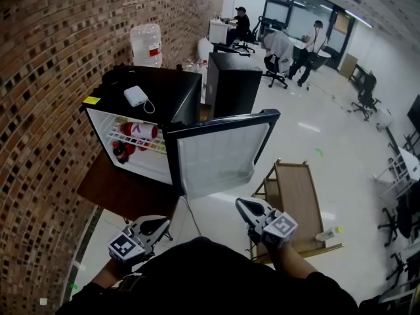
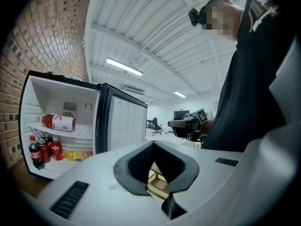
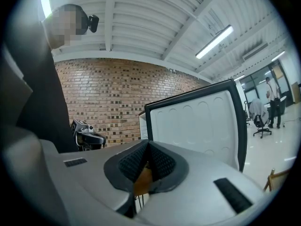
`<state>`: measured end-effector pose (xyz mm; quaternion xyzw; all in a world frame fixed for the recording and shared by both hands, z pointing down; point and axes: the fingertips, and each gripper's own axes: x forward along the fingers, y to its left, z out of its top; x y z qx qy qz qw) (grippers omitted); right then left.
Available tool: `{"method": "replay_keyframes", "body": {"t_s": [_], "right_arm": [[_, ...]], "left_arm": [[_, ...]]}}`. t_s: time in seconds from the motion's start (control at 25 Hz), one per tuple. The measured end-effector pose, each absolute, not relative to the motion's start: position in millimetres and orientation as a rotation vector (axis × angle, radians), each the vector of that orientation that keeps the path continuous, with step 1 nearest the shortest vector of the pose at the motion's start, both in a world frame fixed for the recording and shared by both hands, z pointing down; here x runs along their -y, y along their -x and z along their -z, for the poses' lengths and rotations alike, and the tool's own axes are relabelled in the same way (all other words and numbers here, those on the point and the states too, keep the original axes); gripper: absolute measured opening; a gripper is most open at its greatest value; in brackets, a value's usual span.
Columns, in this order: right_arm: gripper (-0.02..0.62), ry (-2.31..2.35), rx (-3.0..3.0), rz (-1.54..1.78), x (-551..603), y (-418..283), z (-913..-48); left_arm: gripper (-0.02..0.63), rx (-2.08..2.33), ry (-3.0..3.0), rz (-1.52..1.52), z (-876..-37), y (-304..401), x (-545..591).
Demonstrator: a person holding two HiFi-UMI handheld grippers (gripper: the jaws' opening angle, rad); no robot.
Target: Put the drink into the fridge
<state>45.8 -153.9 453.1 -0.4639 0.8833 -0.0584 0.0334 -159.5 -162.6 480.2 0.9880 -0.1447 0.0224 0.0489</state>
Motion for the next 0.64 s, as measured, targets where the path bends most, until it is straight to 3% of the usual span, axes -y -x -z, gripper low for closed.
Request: {"method": "replay_keyframes", "body": {"t_s": [0.64], "right_arm": [[0.0,1.387,-2.758,0.162,156.0,-36.3,-448.7]], "left_arm": [[0.003,0.454,-2.999,-0.091,-481.2,169.4,166.9]]}}
